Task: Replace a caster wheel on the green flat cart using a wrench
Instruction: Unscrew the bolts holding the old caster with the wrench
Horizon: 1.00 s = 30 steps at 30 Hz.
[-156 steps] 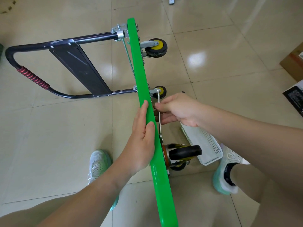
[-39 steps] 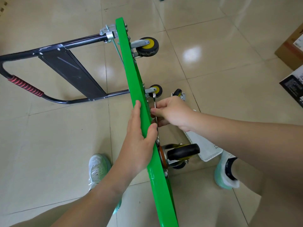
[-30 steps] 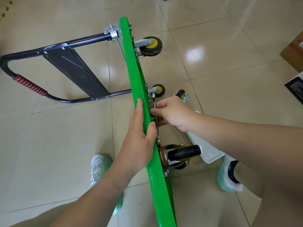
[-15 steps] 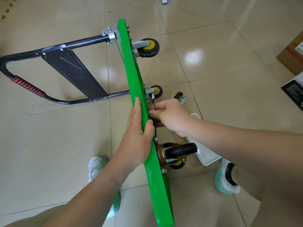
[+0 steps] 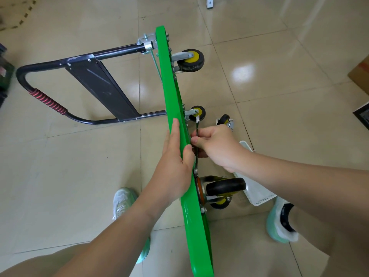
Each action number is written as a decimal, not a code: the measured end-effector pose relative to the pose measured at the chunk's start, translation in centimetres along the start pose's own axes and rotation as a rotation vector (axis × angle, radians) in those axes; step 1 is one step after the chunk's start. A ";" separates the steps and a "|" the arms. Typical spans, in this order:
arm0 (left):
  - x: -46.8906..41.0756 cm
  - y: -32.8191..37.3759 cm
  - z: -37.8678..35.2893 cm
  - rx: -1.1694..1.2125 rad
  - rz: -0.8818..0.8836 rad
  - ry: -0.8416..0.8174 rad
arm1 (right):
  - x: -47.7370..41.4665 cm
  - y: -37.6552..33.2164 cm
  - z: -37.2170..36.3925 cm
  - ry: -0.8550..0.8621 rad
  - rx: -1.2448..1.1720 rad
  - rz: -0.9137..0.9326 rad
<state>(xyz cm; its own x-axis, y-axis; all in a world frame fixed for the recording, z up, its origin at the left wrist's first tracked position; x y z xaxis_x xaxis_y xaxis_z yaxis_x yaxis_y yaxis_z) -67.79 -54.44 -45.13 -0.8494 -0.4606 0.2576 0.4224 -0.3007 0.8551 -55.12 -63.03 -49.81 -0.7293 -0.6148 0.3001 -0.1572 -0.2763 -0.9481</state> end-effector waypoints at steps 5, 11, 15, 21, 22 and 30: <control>-0.1 0.2 0.1 0.019 0.000 0.001 | 0.4 -0.2 -0.3 0.016 0.018 0.026; -0.4 -0.1 0.6 -0.028 0.024 0.009 | -0.2 -0.6 -0.8 -0.017 -0.034 -0.043; -0.5 0.0 1.2 -0.065 0.021 0.005 | -1.2 -0.2 -1.5 0.009 -0.051 -0.083; -1.6 0.4 2.3 -0.106 0.005 0.008 | -2.5 -1.5 -2.2 0.027 -0.065 -0.069; -1.7 0.5 2.4 -0.109 0.005 0.013 | -2.7 -1.7 -2.2 0.026 -0.064 -0.075; -1.9 0.6 2.3 -0.069 0.028 -0.006 | -3.3 -1.7 -1.3 0.022 -0.068 -0.144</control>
<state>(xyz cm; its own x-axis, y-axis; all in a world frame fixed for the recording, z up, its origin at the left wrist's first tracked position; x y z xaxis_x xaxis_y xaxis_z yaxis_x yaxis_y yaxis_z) -66.60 -51.81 -44.07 -0.8389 -0.4648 0.2833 0.4663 -0.3452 0.8145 -53.31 -59.60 -49.37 -0.7102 -0.5560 0.4318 -0.3054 -0.3094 -0.9006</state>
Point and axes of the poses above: each hand's wrist, its own x-axis away from the middle knuckle, its own z-axis out of the back of the hand, y = z × x, the point moved 1 cm from there along -x, towards the middle knuckle
